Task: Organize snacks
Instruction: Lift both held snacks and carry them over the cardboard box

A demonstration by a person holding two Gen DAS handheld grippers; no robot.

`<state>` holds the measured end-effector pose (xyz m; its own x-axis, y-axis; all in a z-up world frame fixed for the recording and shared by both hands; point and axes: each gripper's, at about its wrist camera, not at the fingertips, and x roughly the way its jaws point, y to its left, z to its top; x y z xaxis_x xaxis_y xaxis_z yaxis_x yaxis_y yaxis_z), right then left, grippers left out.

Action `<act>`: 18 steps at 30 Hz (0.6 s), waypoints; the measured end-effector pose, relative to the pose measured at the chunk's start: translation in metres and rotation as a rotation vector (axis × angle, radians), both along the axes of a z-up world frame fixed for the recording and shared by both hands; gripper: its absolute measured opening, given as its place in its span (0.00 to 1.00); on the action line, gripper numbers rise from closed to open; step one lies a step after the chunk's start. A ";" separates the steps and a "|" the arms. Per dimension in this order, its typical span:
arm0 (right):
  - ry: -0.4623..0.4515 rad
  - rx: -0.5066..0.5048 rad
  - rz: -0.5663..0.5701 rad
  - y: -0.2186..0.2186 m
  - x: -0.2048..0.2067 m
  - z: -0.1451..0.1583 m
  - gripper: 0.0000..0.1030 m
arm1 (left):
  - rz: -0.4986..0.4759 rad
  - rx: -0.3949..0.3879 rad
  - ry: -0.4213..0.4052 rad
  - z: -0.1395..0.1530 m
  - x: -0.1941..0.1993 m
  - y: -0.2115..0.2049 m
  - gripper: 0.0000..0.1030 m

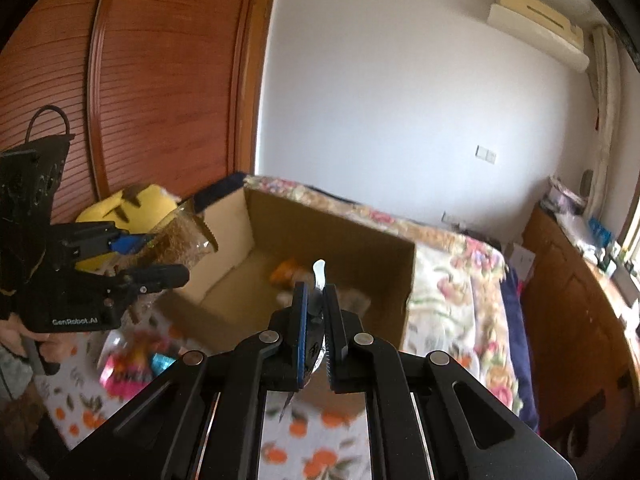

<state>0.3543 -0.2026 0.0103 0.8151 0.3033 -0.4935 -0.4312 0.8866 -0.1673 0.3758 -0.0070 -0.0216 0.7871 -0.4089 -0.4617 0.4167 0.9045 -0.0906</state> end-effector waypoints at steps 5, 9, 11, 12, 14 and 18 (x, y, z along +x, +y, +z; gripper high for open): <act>-0.003 -0.001 0.005 0.010 0.035 -0.010 0.05 | 0.034 0.003 -0.006 -0.006 0.028 0.007 0.46; 0.026 0.007 -0.002 0.012 0.059 -0.031 0.05 | 0.052 -0.017 0.011 -0.018 0.043 0.013 0.47; 0.042 0.006 -0.010 0.012 0.070 -0.040 0.05 | 0.058 -0.028 0.019 -0.024 0.048 0.014 0.48; 0.052 0.003 -0.013 0.010 0.075 -0.045 0.05 | 0.064 -0.033 0.021 -0.027 0.050 0.015 0.49; 0.067 -0.006 -0.018 0.011 0.080 -0.054 0.05 | 0.069 -0.036 0.027 -0.032 0.051 0.015 0.49; 0.095 -0.013 -0.017 0.013 0.088 -0.068 0.09 | 0.072 -0.044 0.047 -0.037 0.055 0.013 0.55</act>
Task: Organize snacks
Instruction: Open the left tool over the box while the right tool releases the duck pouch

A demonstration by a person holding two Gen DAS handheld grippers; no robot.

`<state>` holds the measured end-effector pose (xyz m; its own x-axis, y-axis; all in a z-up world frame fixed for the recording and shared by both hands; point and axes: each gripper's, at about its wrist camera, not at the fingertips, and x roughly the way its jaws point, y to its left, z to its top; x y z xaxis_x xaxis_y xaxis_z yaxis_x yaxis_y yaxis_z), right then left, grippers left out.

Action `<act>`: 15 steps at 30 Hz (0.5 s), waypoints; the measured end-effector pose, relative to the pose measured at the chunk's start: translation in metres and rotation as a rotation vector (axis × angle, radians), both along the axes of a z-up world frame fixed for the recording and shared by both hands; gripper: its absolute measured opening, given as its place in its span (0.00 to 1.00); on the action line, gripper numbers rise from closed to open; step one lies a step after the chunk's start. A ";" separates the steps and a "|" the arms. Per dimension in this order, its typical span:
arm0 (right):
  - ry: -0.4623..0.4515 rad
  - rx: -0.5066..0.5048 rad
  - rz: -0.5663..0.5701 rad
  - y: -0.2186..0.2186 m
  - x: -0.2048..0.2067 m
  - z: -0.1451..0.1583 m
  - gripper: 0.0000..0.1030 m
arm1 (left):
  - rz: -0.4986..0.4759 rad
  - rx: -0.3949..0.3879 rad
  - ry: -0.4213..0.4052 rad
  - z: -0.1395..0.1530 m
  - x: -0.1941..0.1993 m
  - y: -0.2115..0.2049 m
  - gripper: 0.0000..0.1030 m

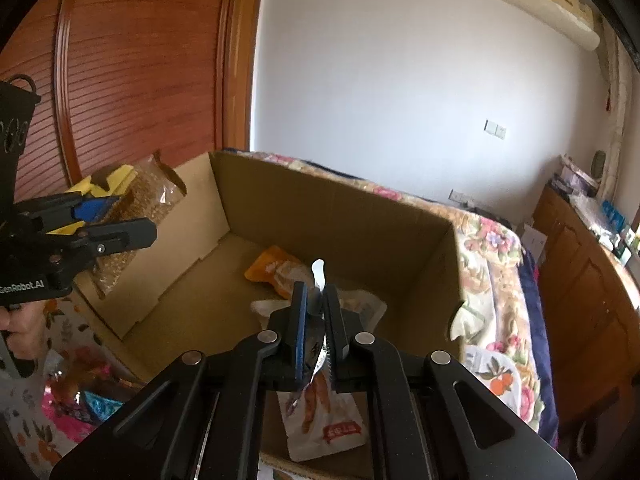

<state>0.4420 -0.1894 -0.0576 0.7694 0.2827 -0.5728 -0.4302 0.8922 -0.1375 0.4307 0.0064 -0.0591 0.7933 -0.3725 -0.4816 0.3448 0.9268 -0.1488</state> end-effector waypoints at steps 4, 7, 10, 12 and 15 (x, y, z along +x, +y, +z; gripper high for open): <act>0.013 0.023 0.006 0.001 0.005 -0.004 0.15 | -0.009 0.002 -0.001 0.000 -0.002 -0.003 0.60; 0.024 0.028 0.010 0.002 0.004 -0.006 0.17 | -0.008 0.010 -0.006 0.000 -0.003 -0.003 0.61; 0.028 0.034 0.005 -0.001 0.000 -0.004 0.23 | -0.006 0.014 -0.008 0.003 -0.006 -0.003 0.62; 0.019 0.039 0.002 -0.003 -0.007 0.000 0.26 | -0.010 0.017 -0.019 0.007 -0.011 -0.004 0.65; 0.001 0.039 -0.012 -0.006 -0.014 0.010 0.42 | -0.009 0.027 -0.035 0.010 -0.020 -0.003 0.68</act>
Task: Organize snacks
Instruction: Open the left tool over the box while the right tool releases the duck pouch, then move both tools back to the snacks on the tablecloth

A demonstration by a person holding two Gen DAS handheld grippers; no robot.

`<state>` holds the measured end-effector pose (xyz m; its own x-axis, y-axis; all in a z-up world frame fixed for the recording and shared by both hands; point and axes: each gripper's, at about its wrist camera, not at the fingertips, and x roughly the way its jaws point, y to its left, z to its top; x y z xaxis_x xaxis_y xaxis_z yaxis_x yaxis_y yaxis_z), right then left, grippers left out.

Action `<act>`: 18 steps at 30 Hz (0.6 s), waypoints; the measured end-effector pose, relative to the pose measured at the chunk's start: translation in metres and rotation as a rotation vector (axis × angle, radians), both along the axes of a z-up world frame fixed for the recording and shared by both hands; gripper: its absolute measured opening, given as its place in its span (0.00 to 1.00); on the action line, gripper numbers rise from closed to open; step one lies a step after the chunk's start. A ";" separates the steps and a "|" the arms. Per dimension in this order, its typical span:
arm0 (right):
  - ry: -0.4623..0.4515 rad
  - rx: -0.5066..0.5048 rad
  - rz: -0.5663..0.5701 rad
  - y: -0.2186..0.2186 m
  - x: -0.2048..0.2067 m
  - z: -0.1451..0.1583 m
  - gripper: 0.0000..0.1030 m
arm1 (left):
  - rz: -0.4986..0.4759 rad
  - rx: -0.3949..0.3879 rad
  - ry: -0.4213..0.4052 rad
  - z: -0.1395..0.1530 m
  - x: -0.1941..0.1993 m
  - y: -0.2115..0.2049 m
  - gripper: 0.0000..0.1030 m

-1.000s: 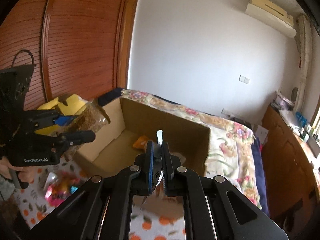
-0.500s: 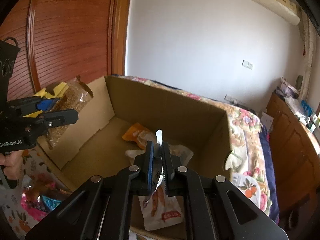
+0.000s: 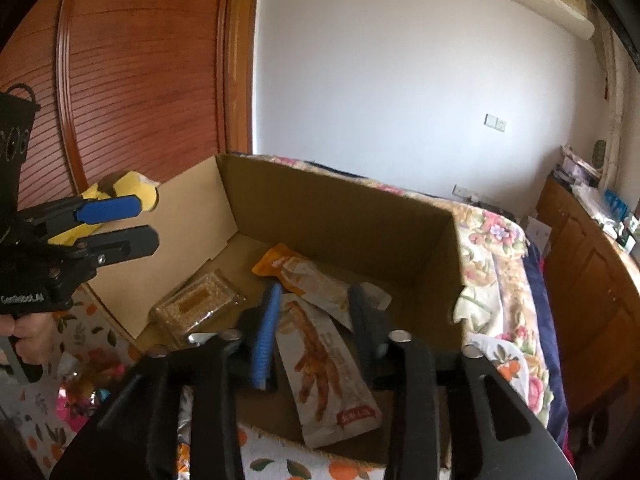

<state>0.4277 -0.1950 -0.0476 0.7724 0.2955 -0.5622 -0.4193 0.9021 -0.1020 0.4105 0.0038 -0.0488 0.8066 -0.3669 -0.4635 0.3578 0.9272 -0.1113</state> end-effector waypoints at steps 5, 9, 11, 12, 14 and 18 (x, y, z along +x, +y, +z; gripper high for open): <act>0.006 -0.002 -0.026 -0.004 -0.006 0.007 0.44 | -0.001 0.020 0.010 0.001 -0.015 -0.001 0.68; 0.022 0.004 -0.049 -0.008 -0.007 0.007 0.44 | 0.006 0.040 0.021 0.000 -0.029 0.003 0.69; 0.041 0.022 -0.049 -0.010 -0.010 0.007 0.44 | 0.008 0.042 0.033 -0.001 -0.037 0.007 0.69; 0.047 0.034 -0.042 -0.011 -0.014 0.007 0.44 | 0.011 0.041 0.039 -0.003 -0.042 0.010 0.69; 0.049 0.048 -0.029 -0.009 -0.026 0.010 0.46 | 0.021 0.040 0.051 -0.006 -0.053 0.016 0.69; 0.055 0.073 0.015 -0.003 -0.061 0.013 0.57 | 0.043 0.041 0.069 -0.016 -0.075 0.029 0.70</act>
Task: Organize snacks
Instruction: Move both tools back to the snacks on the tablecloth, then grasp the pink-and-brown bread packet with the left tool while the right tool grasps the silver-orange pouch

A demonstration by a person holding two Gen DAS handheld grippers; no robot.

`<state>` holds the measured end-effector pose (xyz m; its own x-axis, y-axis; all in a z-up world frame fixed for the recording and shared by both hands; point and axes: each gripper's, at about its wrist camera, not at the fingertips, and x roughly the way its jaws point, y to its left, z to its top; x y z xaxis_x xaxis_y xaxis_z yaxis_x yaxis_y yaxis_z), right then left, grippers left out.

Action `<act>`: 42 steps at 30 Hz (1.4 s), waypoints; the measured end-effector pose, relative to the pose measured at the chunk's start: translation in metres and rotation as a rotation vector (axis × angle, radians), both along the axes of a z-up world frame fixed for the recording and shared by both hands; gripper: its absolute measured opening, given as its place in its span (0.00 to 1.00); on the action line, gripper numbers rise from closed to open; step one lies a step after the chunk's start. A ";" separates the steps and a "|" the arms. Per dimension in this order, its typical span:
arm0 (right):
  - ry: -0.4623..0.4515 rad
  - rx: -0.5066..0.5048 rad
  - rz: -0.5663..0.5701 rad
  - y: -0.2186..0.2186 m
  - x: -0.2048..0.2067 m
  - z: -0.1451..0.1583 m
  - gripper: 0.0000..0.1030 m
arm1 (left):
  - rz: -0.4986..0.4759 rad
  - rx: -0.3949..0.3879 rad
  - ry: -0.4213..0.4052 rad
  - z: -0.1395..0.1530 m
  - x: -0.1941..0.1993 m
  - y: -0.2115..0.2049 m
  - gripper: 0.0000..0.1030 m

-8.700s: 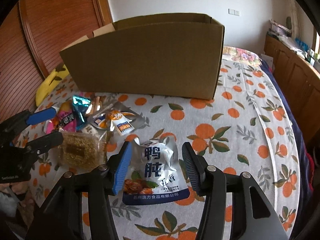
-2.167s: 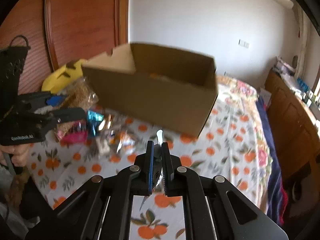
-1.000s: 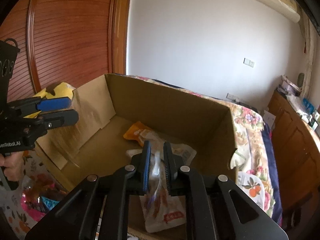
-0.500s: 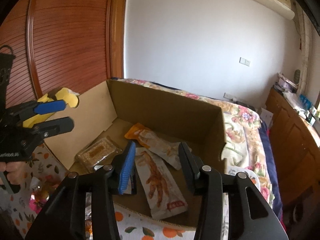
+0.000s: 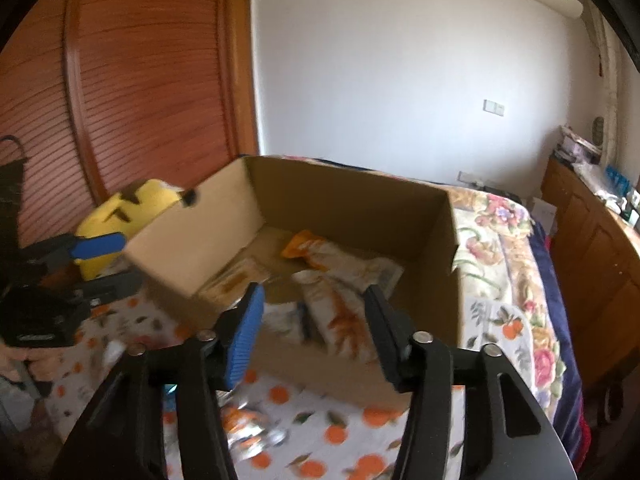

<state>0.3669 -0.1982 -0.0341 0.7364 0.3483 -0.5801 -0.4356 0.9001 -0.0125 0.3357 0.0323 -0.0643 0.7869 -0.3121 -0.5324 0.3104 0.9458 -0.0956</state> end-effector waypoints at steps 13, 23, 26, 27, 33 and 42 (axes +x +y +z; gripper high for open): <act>0.156 -0.006 0.086 0.023 -0.045 -0.077 0.65 | 0.066 0.011 0.081 -0.059 -0.046 0.018 0.70; 0.243 -0.034 0.121 0.035 -0.026 -0.118 0.65 | 0.080 -0.008 0.131 -0.079 -0.047 0.019 0.70; 0.255 -0.059 0.130 0.039 -0.023 -0.125 0.65 | 0.081 -0.007 0.139 -0.082 -0.046 0.018 0.70; 0.259 -0.066 0.135 0.041 -0.022 -0.127 0.65 | 0.081 -0.005 0.141 -0.083 -0.046 0.018 0.70; 0.265 -0.115 0.161 0.054 -0.011 -0.136 0.72 | 0.082 0.000 0.150 -0.087 -0.044 0.016 0.70; 0.230 -0.151 0.152 0.058 -0.013 -0.143 0.72 | 0.083 0.007 0.151 -0.082 -0.044 0.011 0.70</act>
<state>0.3534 -0.1398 -0.1768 0.5257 0.3418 -0.7790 -0.5722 0.8197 -0.0264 0.2921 0.0430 -0.1460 0.7209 -0.2451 -0.6483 0.2134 0.9684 -0.1288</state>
